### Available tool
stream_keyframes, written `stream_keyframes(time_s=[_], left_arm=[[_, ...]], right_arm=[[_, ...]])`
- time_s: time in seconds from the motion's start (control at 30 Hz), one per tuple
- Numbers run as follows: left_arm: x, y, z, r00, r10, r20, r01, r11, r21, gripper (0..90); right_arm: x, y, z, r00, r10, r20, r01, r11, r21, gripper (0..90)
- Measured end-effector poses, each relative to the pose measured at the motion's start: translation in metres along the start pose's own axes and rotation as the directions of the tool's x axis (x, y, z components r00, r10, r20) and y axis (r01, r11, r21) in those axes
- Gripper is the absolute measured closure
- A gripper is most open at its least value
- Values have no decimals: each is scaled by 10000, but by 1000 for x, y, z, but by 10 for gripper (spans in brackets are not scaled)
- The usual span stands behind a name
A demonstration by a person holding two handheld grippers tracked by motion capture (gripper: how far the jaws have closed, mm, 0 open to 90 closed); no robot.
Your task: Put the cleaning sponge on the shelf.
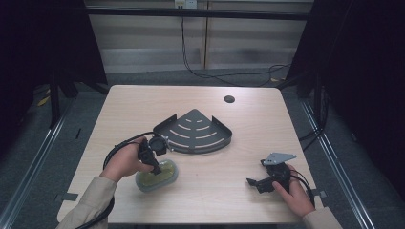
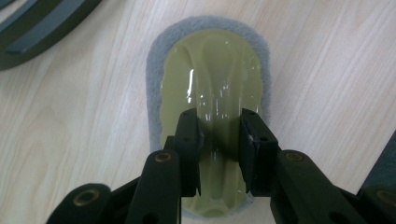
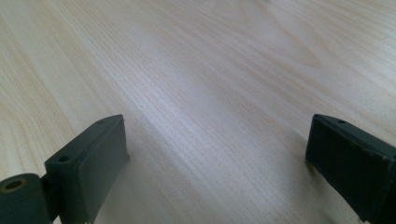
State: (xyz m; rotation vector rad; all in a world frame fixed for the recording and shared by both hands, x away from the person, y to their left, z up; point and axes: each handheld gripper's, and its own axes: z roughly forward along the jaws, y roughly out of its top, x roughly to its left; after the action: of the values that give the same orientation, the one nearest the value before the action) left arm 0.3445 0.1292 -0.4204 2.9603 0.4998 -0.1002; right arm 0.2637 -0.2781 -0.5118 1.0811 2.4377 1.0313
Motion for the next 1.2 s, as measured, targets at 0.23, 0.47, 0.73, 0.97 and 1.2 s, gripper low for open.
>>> stream_keyframes(time_s=[0.23,0.47,0.73,0.97,1.2], left_arm=[[1,-2,-9,9984,-561,89,561,9984,16,713],[5,-2,-26,9946,-1039,-69,1038,9946,-96,713],[12,1,-41,9868,-1618,45,1619,9865,-230,713],[20,3,-52,9790,-2037,6,2036,9783,-390,713],[25,6,-62,9751,-2215,-70,2211,9746,-369,713]], right_arm=[[0,0,0,10000,-2,1,2,10000,0,49],[0,0,0,10000,-3,2,3,10000,1,50],[0,0,0,10000,0,2,0,10000,1,50],[0,0,0,10000,18,8,-18,10000,-4,50],[0,0,0,10000,-14,16,14,10000,-27,50]])
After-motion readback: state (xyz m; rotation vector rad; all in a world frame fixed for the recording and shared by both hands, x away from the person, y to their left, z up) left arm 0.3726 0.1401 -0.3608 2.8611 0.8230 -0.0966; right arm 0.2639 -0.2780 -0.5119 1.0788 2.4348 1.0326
